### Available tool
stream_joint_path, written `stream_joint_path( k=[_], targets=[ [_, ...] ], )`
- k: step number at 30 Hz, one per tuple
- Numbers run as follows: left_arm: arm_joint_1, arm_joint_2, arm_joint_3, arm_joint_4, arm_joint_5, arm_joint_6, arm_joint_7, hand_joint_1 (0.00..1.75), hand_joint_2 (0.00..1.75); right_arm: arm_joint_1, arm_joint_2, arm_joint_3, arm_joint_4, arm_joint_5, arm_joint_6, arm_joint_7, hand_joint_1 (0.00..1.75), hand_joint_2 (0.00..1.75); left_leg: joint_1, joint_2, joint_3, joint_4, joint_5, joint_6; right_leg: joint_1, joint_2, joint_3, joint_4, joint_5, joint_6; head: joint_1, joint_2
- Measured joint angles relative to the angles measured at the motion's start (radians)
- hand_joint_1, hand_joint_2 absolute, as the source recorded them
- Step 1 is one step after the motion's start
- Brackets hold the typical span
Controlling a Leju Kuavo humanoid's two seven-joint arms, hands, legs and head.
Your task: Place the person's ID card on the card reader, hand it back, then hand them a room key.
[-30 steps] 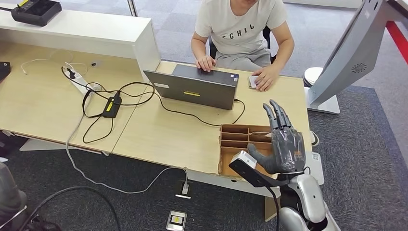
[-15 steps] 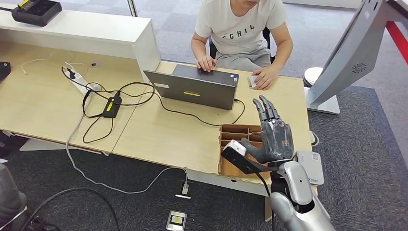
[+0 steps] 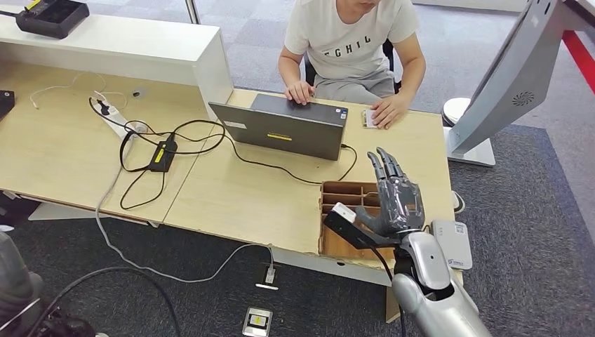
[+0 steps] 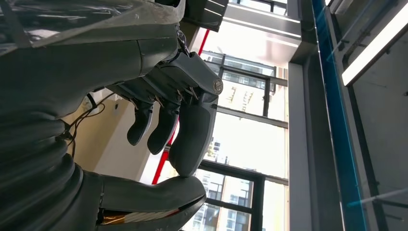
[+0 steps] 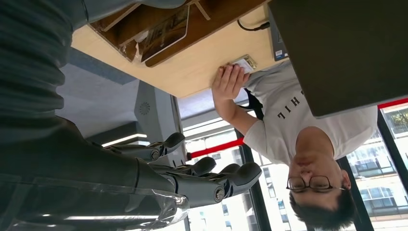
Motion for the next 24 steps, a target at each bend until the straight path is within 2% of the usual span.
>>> stream_joint_path(
  k=[9,24],
  targets=[
    [-0.003,0.001,0.0,0.003,-0.006,0.001,0.0,1.33,1.75,-0.025,0.011,0.0,0.096,0.0,-0.004,-0.002,0.0,1.75,0.0,0.0,0.0,0.0,0.0,0.0,0.0,0.0,0.0,0.0,0.0,0.0,0.0,0.0],
    [-0.013,0.008,-0.001,0.013,-0.006,0.001,0.0,1.27,1.75,-0.05,0.016,-0.016,0.219,-0.009,-0.061,0.011,0.0,1.75,0.0,0.0,0.001,0.0,0.0,0.0,0.0,0.0,0.0,0.0,0.0,0.0,0.0,0.0]
  ],
)
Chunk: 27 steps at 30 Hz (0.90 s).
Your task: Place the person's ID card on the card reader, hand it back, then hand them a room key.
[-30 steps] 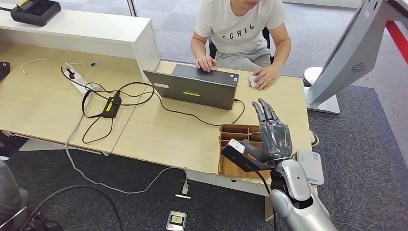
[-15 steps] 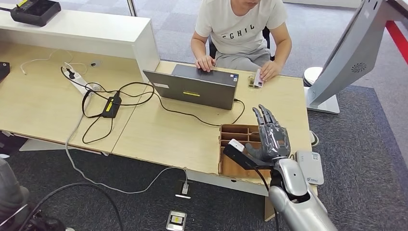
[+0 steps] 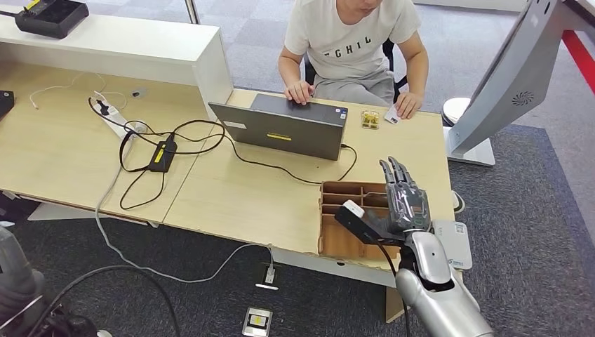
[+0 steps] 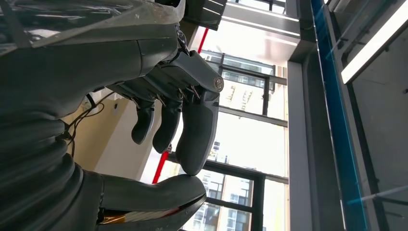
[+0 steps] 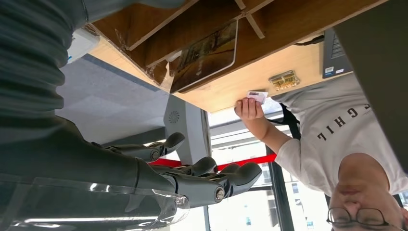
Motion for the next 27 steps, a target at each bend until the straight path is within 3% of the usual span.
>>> stream_joint_path(
  k=[27],
  targets=[
    [-0.012,0.02,-0.008,0.012,0.022,-0.001,0.0,1.32,1.75,-0.009,-0.016,-0.02,0.043,0.024,0.025,0.035,0.0,1.75,0.0,0.0,0.0,0.0,0.0,0.0,0.0,0.0,0.0,0.0,0.0,0.0,0.0,0.0]
  ],
)
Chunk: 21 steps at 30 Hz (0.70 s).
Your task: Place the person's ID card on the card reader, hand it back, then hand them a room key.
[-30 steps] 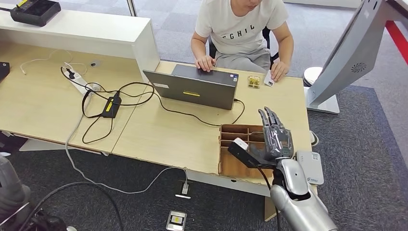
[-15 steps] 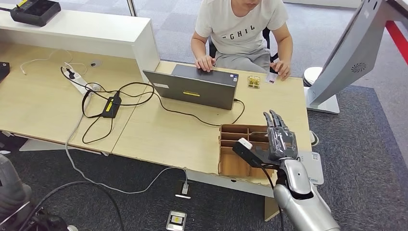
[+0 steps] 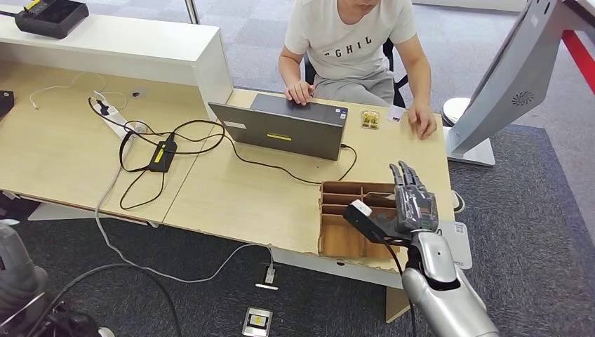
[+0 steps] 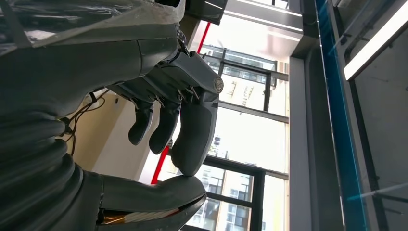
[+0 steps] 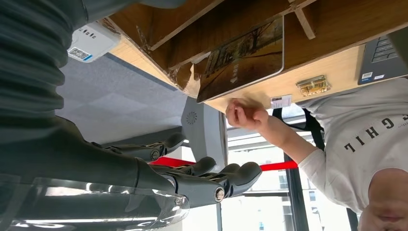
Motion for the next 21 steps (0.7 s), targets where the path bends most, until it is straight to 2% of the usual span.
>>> stream_joint_path(
  k=[14,21],
  targets=[
    [-0.014,0.014,-0.016,0.019,0.014,-0.011,0.0,1.33,1.75,0.016,-0.021,-0.008,-0.013,0.012,0.006,0.019,0.0,1.75,0.0,0.0,0.0,0.0,0.0,0.0,0.0,0.0,0.0,0.0,0.0,0.0,0.0,0.0],
    [-0.018,0.017,-0.018,0.026,0.019,-0.014,0.0,1.26,1.75,0.023,-0.03,-0.011,-0.025,0.024,0.018,0.03,0.0,1.75,0.0,0.0,0.0,0.0,0.0,0.0,0.0,0.0,0.0,0.0,0.0,0.0,0.0,0.0]
  ],
)
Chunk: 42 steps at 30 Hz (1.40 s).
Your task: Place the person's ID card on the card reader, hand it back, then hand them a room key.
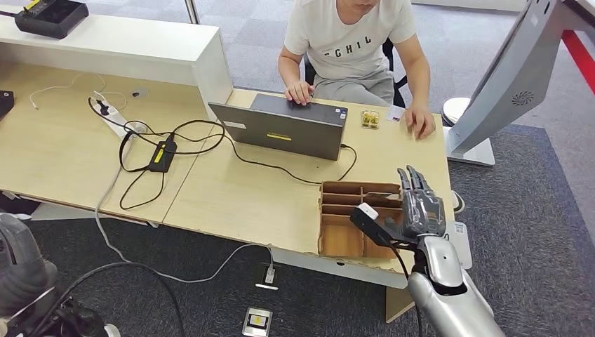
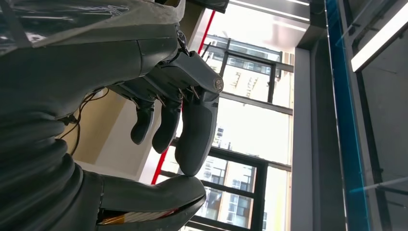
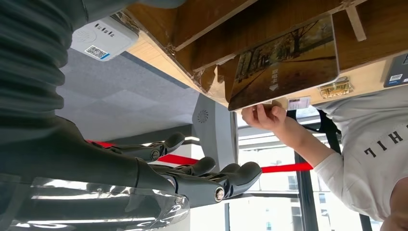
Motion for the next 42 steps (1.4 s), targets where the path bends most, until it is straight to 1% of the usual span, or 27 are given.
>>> stream_joint_path(
  k=[8,14,18,24,29,33,36,40,42],
  targets=[
    [0.0,0.002,-0.006,0.001,0.0,0.011,0.0,1.3,1.75,0.002,-0.002,-0.006,-0.019,0.005,0.002,-0.011,0.0,1.75,0.0,0.0,0.0,0.0,0.0,0.0,0.0,0.0,0.0,0.0,0.0,0.0,0.0,0.0],
    [0.0,0.003,-0.007,0.001,-0.005,0.015,0.0,1.31,1.75,0.001,0.002,-0.006,-0.072,0.008,0.026,-0.027,0.0,1.75,0.0,0.0,0.0,0.0,0.0,0.0,0.0,0.0,0.0,0.0,0.0,0.0,0.0,0.0],
    [0.0,0.003,-0.007,0.001,-0.009,0.015,0.0,1.33,1.75,-0.001,0.014,-0.005,-0.1,-0.007,0.047,-0.046,0.0,1.75,0.0,0.0,0.0,0.0,0.0,0.0,0.0,0.0,0.0,0.0,0.0,0.0,0.0,0.0],
    [0.001,0.002,-0.007,0.0,-0.02,0.015,0.0,1.37,1.75,-0.001,0.036,0.001,-0.116,-0.028,0.051,-0.068,0.0,1.75,0.0,0.0,-0.001,0.0,0.0,0.0,0.0,0.0,0.0,0.0,0.0,0.0,0.0,0.0],
    [0.003,0.002,-0.007,0.0,-0.025,0.015,0.0,1.38,1.75,-0.009,0.053,0.009,-0.11,-0.038,0.046,-0.072,0.03,1.75,0.0,0.0,-0.001,0.0,0.0,0.0,0.0,0.0,0.0,0.0,0.0,0.0,0.0,0.0],
    [0.003,0.001,-0.007,0.0,-0.033,0.016,0.0,1.39,1.75,-0.027,0.07,0.013,-0.077,-0.041,0.031,-0.073,0.06,1.75,0.0,0.0,-0.001,0.0,0.0,0.0,0.0,0.0,0.0,0.0,0.0,0.0,0.0,0.0],
    [0.004,-0.001,-0.007,-0.001,-0.04,0.016,0.0,1.37,1.75,-0.047,0.084,0.016,-0.04,-0.039,0.018,-0.075,0.14,1.75,0.0,0.0,-0.001,0.0,0.0,0.0,0.0,0.0,0.0,0.0,0.0,0.0,0.0,0.0],
    [0.006,-0.004,-0.007,-0.001,-0.041,0.016,0.0,1.26,1.75,-0.074,0.099,0.02,0.012,-0.033,0.01,-0.076,0.49,1.75,0.0,0.0,-0.001,0.0,0.0,0.0,0.0,0.0,0.0,0.0,0.0,0.0,0.0,0.0],
    [0.008,-0.006,-0.006,-0.001,-0.042,0.017,0.0,1.29,1.75,-0.083,0.106,0.021,0.036,-0.03,0.006,-0.075,0.55,1.75,0.0,0.0,-0.001,0.0,0.0,0.0,0.0,0.0,0.0,0.0,0.0,0.0,0.0,0.0]
  ],
)
